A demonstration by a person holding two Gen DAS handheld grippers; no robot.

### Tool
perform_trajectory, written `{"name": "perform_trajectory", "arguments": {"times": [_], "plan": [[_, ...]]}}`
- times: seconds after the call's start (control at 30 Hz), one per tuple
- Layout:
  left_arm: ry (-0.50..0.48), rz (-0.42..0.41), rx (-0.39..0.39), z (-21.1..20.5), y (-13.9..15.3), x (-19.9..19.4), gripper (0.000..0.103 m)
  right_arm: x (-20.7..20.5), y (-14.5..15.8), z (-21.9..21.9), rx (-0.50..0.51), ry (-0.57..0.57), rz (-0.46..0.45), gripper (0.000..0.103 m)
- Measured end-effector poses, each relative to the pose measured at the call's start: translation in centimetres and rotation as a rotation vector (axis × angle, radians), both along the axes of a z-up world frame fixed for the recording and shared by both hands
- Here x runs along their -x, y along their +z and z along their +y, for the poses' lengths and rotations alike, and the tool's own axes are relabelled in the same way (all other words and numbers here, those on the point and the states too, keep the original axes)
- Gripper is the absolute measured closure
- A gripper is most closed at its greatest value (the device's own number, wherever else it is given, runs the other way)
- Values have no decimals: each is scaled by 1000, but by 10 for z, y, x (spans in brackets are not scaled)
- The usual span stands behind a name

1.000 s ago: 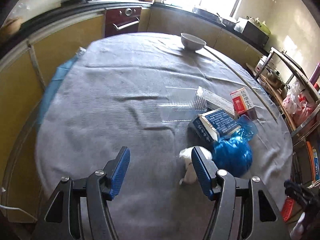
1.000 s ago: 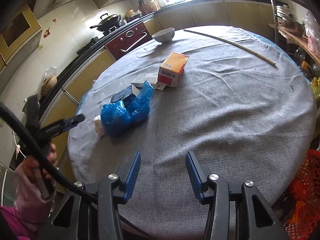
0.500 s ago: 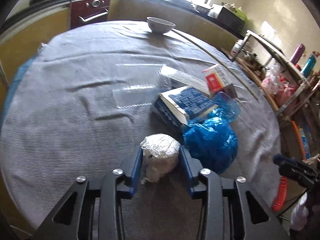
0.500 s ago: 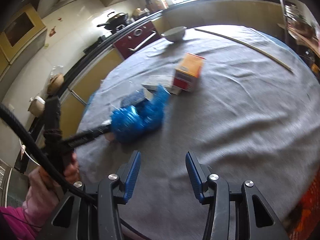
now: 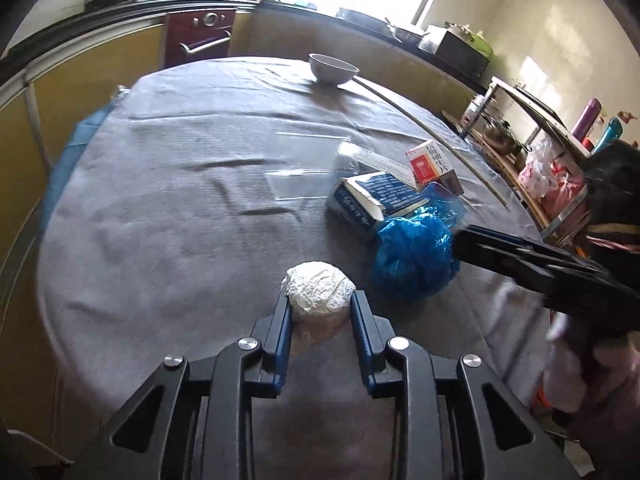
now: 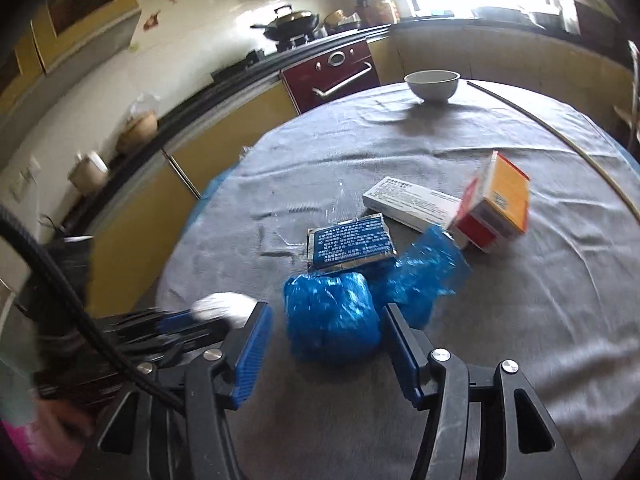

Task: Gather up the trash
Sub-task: 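Grasp the white foil ball with the left tool while the right tool grasps the blue plastic bag, then carry the blue bag with the right tool toward the red basket while the left tool carries the foil ball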

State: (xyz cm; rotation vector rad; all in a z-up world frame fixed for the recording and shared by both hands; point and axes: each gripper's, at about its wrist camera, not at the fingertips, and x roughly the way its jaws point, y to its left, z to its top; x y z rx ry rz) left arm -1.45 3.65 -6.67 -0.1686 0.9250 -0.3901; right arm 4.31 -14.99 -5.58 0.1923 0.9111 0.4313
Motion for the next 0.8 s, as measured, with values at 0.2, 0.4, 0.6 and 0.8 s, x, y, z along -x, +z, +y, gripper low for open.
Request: {"name": "perform_trajectory", "arguments": {"times": [0.2,0.4,0.6,0.8], "plan": [[29,2,2,8,3,10,73,-18,-27,22,96,8,41,39],[28,24,8,2,1,13,73,-9,-29,16,96,-20,-15,49],[-3,11,5,-13,9,22,73,16,-14,-11,55,-53,-40,50],[-57,-15,-8,-38,20,32,73,53,7,-41,73,-109,-99,50]]}}
